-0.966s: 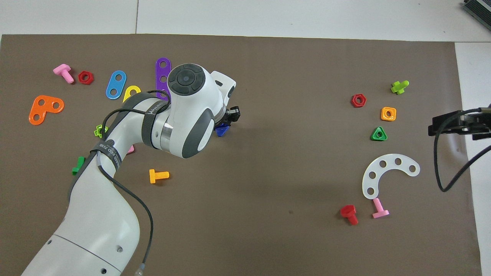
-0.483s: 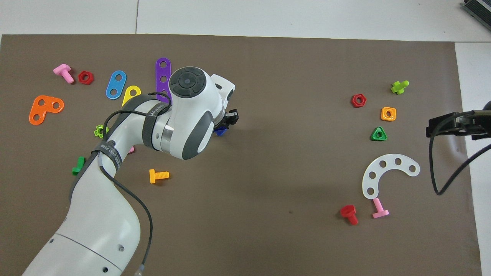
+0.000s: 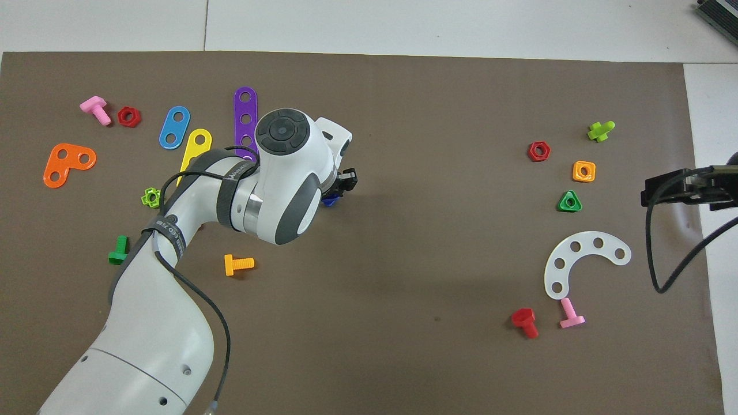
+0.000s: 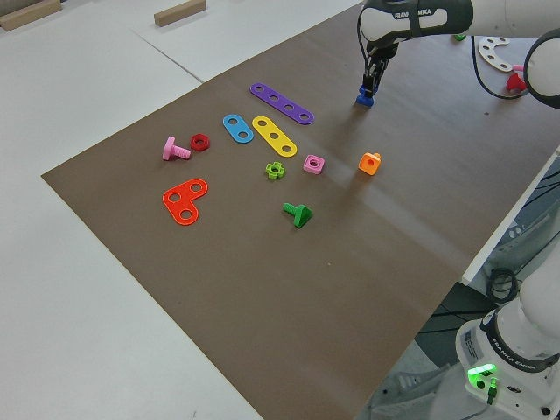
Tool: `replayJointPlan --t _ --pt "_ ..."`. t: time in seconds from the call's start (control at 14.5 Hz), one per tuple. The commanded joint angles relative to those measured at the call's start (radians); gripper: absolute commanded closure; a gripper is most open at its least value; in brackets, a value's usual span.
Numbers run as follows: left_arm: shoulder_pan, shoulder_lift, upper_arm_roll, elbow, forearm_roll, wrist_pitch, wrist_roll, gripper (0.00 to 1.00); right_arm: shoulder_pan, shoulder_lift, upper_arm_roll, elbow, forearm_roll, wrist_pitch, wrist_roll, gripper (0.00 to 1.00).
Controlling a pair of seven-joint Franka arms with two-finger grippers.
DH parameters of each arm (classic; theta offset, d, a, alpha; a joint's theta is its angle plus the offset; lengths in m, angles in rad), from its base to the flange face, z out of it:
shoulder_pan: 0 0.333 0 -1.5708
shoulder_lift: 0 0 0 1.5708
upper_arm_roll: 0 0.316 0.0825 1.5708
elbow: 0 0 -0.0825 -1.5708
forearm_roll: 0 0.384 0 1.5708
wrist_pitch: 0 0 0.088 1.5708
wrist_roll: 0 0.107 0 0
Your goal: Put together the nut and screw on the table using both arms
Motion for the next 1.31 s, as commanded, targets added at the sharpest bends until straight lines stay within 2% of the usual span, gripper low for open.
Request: replayJointPlan --t 0.0,0.34,0.41,0.55,0.83,1.03,1.24 --pt "-0.018 -0.032 0.011 -0.077 0.024 0.061 -0.014 1.00 -0.005 -0.014 0.008 -0.006 -0.013 -0.010 -0.023 0.00" --pt "-0.008 -0.033 0.011 -0.077 0.024 0.064 -0.006 1.00 -0.004 -0.014 0.008 -0.006 -0.013 -0.010 -0.023 0.00" --pt "-0.009 -0.032 0.011 -0.077 0.024 0.067 -0.005 0.50 -0.004 -0.014 0.008 -0.006 -0.013 -0.010 -0.023 0.00" --pt "-0.009 -0.032 0.011 -0.072 0.024 0.073 -0.003 0.00 -0.005 -0.014 0.008 -0.006 -0.013 -0.010 -0.023 0.00" --pt "-0.003 -0.027 0.011 -0.028 0.030 0.041 -0.003 0.00 -0.004 -0.014 0.008 -0.006 -0.013 -0.010 -0.023 0.00" --pt "0.014 -0.003 0.011 0.119 0.030 -0.152 -0.002 0.00 -0.005 -0.014 0.008 -0.006 -0.013 -0.010 -0.023 0.00" --pt "0.101 0.007 0.011 0.280 0.032 -0.360 0.006 0.00 -0.004 -0.014 0.008 -0.006 -0.013 -0.010 -0.023 0.00"
